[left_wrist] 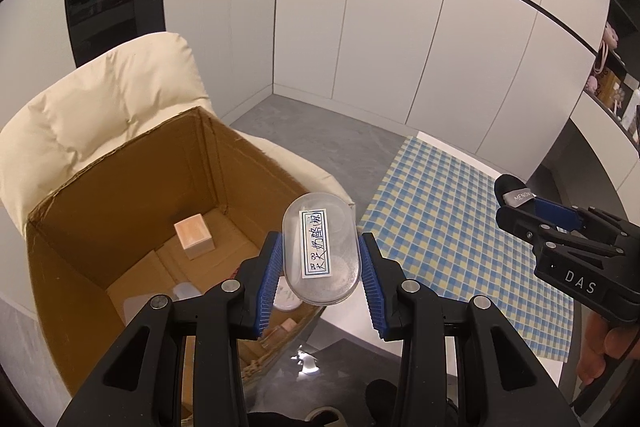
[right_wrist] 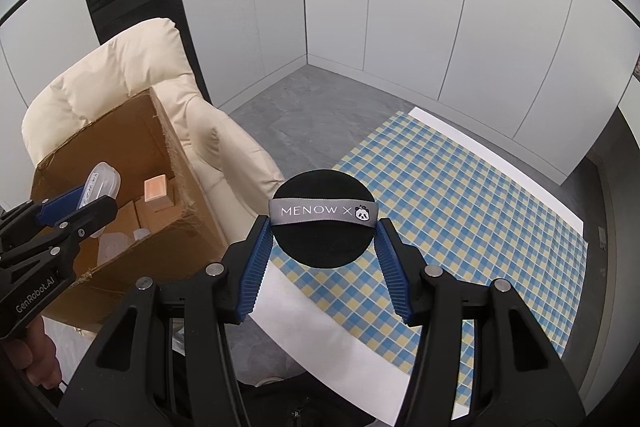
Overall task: Organize objects
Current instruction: 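Move both tools with their objects over the cardboard box on the armchair, then open the left tool to drop the clear container into the box, then lower the black compact into the box and open the right tool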
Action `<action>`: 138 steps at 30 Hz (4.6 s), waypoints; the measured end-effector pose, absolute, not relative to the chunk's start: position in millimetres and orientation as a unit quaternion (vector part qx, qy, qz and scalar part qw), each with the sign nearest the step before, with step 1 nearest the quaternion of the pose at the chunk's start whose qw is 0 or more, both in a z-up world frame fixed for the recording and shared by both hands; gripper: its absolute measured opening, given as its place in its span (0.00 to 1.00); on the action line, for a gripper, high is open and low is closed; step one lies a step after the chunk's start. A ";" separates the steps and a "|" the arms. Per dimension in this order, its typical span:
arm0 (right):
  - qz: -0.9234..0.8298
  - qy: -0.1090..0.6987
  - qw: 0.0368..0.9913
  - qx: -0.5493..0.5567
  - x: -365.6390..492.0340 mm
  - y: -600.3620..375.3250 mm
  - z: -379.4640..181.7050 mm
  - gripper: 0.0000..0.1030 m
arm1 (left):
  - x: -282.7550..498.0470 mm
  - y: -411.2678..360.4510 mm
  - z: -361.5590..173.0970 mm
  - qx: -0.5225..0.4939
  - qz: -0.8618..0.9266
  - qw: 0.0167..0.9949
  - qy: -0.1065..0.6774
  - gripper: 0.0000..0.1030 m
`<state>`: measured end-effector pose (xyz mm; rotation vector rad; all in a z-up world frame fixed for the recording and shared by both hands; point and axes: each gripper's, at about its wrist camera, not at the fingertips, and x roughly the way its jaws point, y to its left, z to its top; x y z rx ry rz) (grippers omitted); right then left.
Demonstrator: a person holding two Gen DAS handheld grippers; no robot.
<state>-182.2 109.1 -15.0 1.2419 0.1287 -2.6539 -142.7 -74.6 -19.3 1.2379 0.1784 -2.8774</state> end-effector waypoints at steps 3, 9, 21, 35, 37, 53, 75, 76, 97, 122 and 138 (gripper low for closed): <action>-0.899 0.047 0.109 0.422 -182.7 102.5 -15.4 0.53 | -140.5 -80.9 -19.1 0.395 -0.917 0.007 0.059 0.38; -0.898 0.051 0.121 0.420 -184.0 88.0 -14.7 0.53 | -136.0 -93.6 -20.5 0.396 -0.916 0.019 0.063 0.38; -0.894 0.064 0.142 0.419 -183.6 58.2 -16.0 0.53 | -123.0 -114.0 -21.0 0.399 -0.913 0.043 0.076 0.38; -0.889 0.073 0.167 0.419 -183.6 27.9 -16.9 0.54 | -115.8 -144.3 -23.7 0.406 -0.907 0.070 0.090 0.38; -0.889 0.075 0.171 0.419 -183.0 23.7 -17.3 0.53 | -114.4 -148.5 -24.1 0.407 -0.906 0.073 0.093 0.38; -0.883 0.084 0.195 0.418 -180.5 -2.8 -18.2 0.54 | -107.1 -174.4 -25.1 0.408 -0.901 0.110 0.097 0.61; -0.875 0.099 0.225 0.417 -173.9 -36.8 -18.8 0.54 | -90.9 -199.5 -21.0 0.386 -0.905 0.157 0.084 0.99; -0.875 0.099 0.227 0.416 -173.5 -38.1 -18.9 0.54 | -89.8 -201.3 -21.1 0.385 -0.905 0.159 0.085 0.99; -0.864 0.112 0.265 0.414 -164.3 -84.5 -20.7 0.54 | -66.5 -234.8 -24.3 0.387 -0.898 0.189 0.091 0.99; -0.854 0.131 0.289 0.413 -152.5 -117.1 -24.0 0.70 | -52.1 -253.3 -24.3 0.387 -0.893 0.206 0.096 0.99; -0.858 0.123 0.271 0.419 -159.1 -112.1 -27.3 0.93 | -53.4 -252.1 -26.8 0.391 -0.892 0.204 0.095 0.99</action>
